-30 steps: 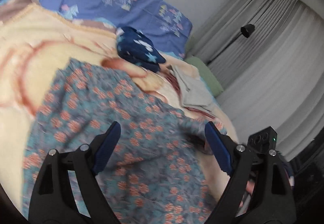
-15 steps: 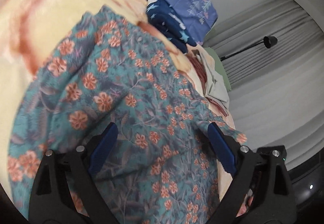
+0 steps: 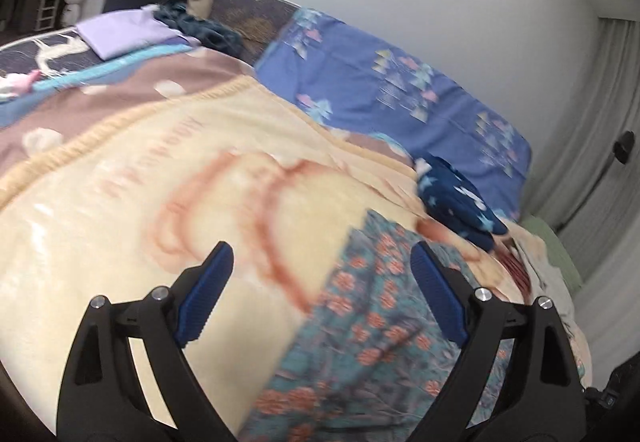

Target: Fold small clothes

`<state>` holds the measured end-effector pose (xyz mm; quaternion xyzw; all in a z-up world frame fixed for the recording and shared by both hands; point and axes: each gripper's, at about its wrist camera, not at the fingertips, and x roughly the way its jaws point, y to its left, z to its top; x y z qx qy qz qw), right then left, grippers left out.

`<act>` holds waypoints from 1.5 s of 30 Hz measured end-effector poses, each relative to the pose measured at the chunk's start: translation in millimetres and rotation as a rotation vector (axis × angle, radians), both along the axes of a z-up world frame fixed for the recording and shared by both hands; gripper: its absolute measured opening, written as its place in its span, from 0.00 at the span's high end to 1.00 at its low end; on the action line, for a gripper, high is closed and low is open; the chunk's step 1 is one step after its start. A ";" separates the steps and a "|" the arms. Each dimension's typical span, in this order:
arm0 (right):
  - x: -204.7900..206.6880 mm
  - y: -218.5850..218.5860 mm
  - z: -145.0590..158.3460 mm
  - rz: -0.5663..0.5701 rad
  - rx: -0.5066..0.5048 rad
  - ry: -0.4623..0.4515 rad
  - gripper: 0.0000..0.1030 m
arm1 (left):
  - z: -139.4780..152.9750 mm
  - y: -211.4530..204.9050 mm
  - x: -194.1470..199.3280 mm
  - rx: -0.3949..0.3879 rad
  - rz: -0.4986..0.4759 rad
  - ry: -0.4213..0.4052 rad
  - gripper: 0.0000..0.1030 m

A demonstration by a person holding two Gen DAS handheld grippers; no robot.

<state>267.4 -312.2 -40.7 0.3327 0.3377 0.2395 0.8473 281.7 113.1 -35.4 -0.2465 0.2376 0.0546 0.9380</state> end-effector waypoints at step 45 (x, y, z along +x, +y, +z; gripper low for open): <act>-2.9 0.2 -10.6 -0.009 0.020 0.041 0.94 | -34.4 -62.4 67.6 0.309 -0.538 0.275 0.42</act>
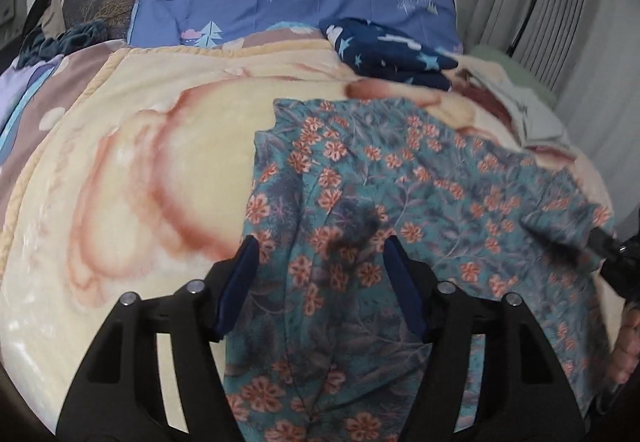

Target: Fold small clothes

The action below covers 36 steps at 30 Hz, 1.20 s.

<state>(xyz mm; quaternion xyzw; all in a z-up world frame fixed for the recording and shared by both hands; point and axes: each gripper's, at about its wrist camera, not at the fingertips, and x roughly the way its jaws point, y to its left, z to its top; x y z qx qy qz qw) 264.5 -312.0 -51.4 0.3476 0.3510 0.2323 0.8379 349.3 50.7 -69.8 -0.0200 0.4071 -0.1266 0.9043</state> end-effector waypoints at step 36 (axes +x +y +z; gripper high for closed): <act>0.2 75.7 24.6 0.141 -0.123 -0.070 0.93 | 50.3 72.3 -15.6 -0.415 0.019 0.046 0.17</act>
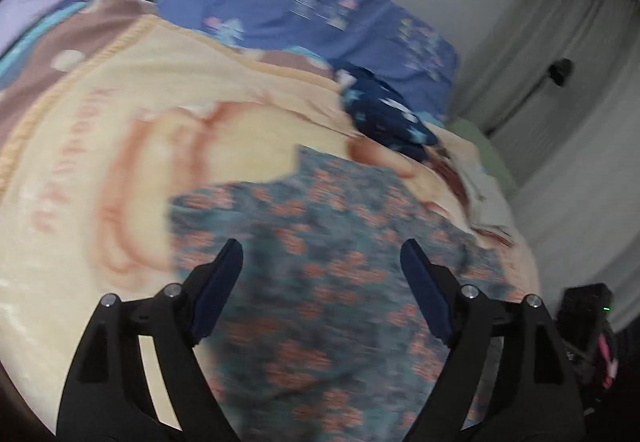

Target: Fold small clothes

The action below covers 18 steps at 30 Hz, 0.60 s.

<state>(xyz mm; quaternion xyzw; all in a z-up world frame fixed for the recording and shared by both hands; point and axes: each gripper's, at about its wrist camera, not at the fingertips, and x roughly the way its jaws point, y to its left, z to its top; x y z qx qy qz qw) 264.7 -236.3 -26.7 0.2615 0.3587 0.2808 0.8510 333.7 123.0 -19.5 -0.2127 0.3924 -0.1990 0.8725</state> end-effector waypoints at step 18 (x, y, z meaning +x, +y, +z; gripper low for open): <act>-6.4 66.0 -43.7 0.220 -0.208 0.048 0.92 | -68.9 -94.5 14.1 -0.115 -0.352 0.412 0.15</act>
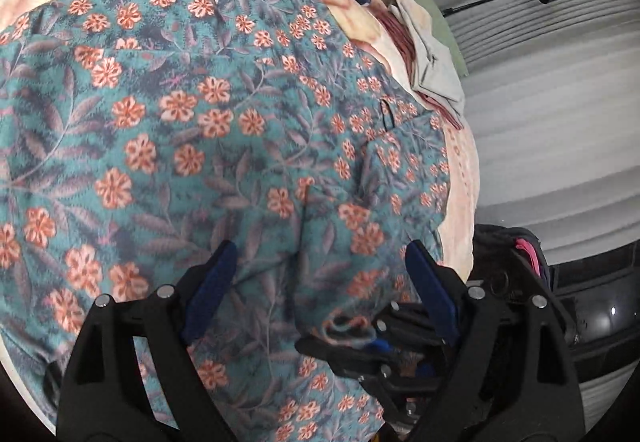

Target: Fold small clothes

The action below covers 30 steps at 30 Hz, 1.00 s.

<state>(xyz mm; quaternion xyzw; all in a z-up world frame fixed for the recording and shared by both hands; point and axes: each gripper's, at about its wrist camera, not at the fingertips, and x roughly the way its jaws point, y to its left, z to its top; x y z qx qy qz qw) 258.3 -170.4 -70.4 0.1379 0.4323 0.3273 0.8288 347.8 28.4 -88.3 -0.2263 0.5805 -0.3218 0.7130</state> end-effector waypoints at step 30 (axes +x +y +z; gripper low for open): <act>-14.4 11.5 15.1 0.017 -0.005 -0.034 0.78 | 31.6 3.3 -11.2 0.017 0.108 -0.158 0.97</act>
